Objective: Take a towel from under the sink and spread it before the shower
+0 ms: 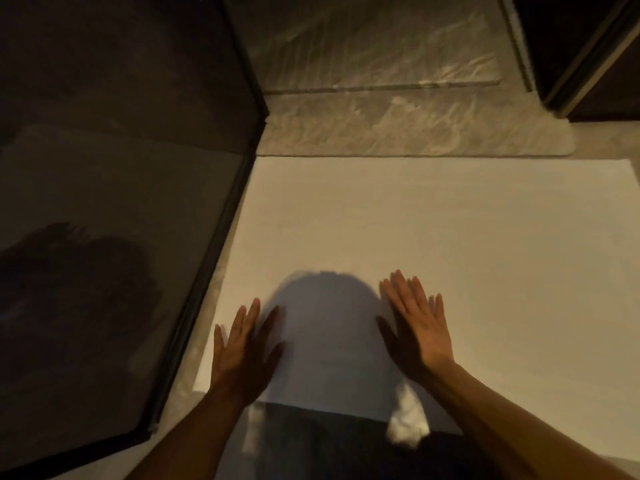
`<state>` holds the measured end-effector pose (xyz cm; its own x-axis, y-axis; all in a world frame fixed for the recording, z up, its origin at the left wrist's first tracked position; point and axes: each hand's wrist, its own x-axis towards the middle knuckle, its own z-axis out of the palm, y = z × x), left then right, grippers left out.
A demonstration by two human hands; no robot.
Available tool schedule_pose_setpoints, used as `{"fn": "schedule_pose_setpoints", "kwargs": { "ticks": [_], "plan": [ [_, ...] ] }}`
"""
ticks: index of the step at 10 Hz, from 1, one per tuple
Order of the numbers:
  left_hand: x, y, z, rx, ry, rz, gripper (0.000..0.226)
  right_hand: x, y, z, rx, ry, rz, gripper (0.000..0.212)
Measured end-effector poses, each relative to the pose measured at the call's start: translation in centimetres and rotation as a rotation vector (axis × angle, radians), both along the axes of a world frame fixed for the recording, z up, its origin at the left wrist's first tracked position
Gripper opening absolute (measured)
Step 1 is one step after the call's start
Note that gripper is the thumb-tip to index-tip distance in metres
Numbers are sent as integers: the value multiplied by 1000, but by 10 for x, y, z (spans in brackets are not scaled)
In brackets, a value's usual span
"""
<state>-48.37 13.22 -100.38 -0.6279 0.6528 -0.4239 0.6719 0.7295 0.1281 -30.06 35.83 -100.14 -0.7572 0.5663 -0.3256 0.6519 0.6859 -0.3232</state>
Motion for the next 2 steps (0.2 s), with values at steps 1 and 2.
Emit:
{"fn": "schedule_pose_setpoints", "kwargs": {
  "ticks": [1, 2],
  "plan": [
    [4, 10, 57, -41, 39, 97, 76, -10, 2, 63, -40, 19, 13, 66],
    [11, 31, 131, -20, 81, 13, 71, -8, 7, 142, -50, 92, 28, 67]
  ]
}}
